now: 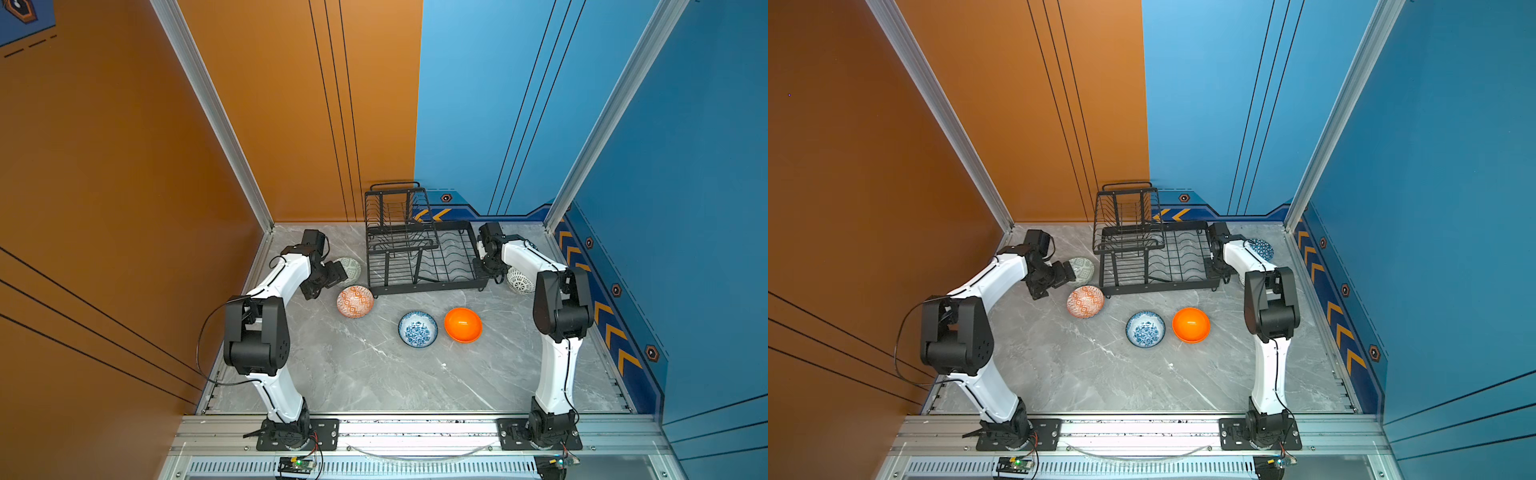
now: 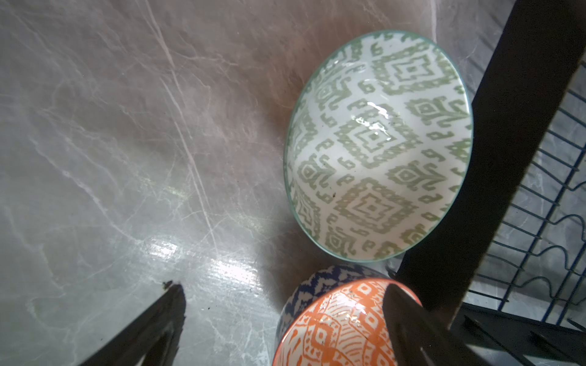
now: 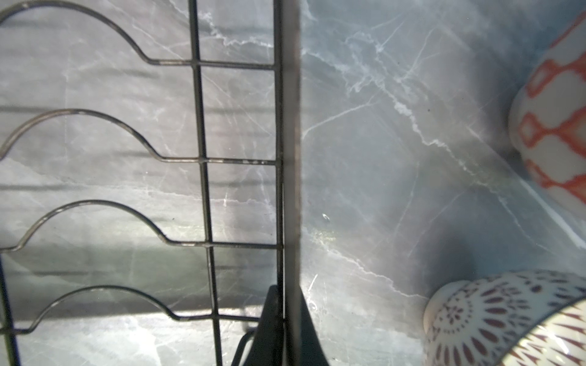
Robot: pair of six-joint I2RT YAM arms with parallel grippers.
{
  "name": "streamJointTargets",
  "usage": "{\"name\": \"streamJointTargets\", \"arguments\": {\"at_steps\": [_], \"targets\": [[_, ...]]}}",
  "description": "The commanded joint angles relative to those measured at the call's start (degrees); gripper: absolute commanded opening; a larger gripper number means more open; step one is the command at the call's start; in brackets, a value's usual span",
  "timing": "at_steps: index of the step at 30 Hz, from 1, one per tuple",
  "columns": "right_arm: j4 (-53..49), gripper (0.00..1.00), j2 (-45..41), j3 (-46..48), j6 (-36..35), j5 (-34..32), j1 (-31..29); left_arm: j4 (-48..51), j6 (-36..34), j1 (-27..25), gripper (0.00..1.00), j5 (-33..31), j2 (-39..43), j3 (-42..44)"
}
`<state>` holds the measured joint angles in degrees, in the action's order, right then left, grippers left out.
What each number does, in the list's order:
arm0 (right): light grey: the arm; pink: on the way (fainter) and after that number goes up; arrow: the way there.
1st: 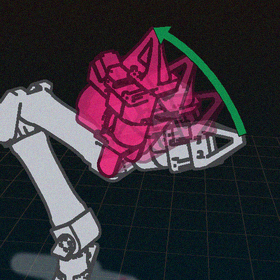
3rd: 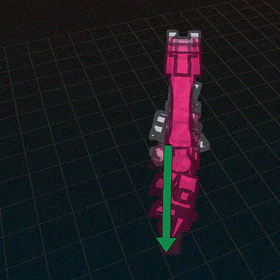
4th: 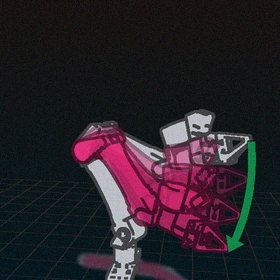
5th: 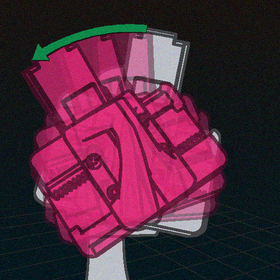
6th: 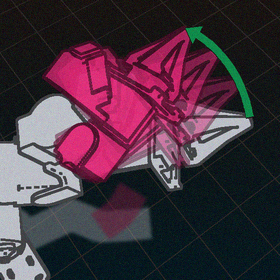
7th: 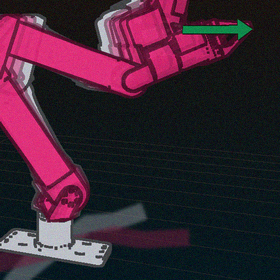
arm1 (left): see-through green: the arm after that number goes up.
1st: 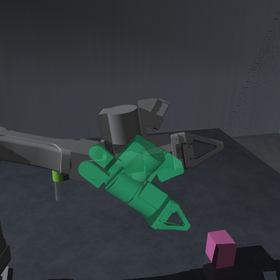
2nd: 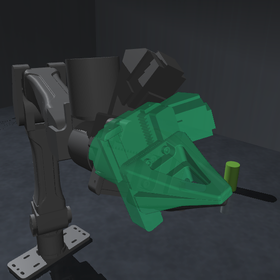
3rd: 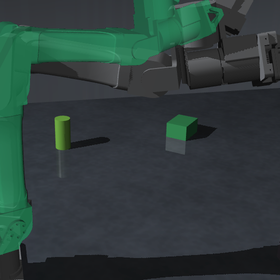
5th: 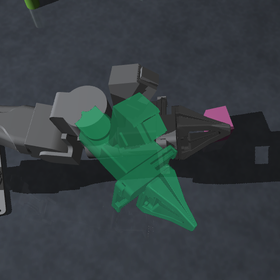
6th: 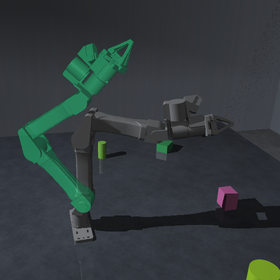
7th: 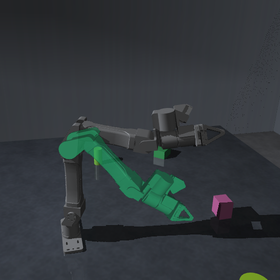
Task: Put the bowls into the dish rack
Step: 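Close left gripper on green-patterned bowl rim while right arm lifts away from rack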
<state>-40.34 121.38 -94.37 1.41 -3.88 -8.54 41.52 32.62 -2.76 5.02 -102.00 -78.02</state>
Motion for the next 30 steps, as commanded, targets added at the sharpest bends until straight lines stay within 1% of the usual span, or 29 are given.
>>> {"name": "streamJointTargets", "arguments": {"at_steps": [1,3,6,8,9,12,14,15,18,20,22,24,27,29,30], "targets": [[1.71,0.18,2.63,-0.37,-4.12,-4.73,0.19,1.66,0.74,-0.05,0.98,0.59,1.47,-1.15],[1.28,0.29,2.81,-1.13,-3.38,-5.03,0.14,1.63,0.73,0.04,0.98,0.46,1.45,-1.37],[0.75,0.42,2.49,-2.48,-1.68,-5.43,0.01,1.64,0.70,0.46,0.98,0.28,1.45,-1.60],[-0.52,0.55,2.15,-4.47,0.75,-6.04,-0.21,1.64,0.67,0.81,0.98,0.18,1.30,-1.85],[-1.60,0.63,1.90,-5.84,2.23,-6.02,-0.39,1.64,0.60,1.05,0.98,0.18,1.13,-1.95],[-2.03,0.85,-0.09,-7.51,6.17,-6.46,-1.72,1.56,0.49,1.42,0.98,-0.58,0.32,-2.63],[-2.41,0.96,-1.32,-8.18,8.32,-6.62,-2.76,1.39,0.09,1.62,0.99,-0.74,-0.50,-3.50],[-2.91,1.00,-1.63,-8.20,9.38,-6.58,-3.15,1.39,-0.15,1.71,0.98,-0.97,-0.97,-4.02],[-4.68,1.00,-2.14,-10.67,12.71,-5.84,-4.18,0.61,-0.64,2.10,0.94,-0.78,-2.39,-5.09],[-5.27,1.00,-4.40,-10.70,15.13,-5.63,-4.46,-0.27,-0.59,2.48,0.91,-0.61,-3.26,-5.35],[-5.75,1.00,-5.64,-10.37,18.38,-5.29,-4.17,-1.20,-0.42,2.76,0.85,-0.19,-4.05,-5.48],[-5.94,1.00,-7.01,-9.67,21.76,-4.73,-3.45,-1.57,-0.66,2.68,0.75,0.27,-4.90,-5.87],[-5.84,1.00,-9.10,-8.93,26.99,-2.80,-1.91,-1.79,-1.15,2.30,0.71,0.45,-6.41,-6.84],[-5.97,1.00,-10.36,-8.91,29.04,-1.64,-1.47,-1.83,-1.41,2.24,0.67,0.53,-7.43,-7.36],[-5.96,1.00,-11.14,-9.10,29.47,-1.72,-1.55,-2.05,-1.50,2.24,0.63,0.61,-7.89,-7.64]]}}
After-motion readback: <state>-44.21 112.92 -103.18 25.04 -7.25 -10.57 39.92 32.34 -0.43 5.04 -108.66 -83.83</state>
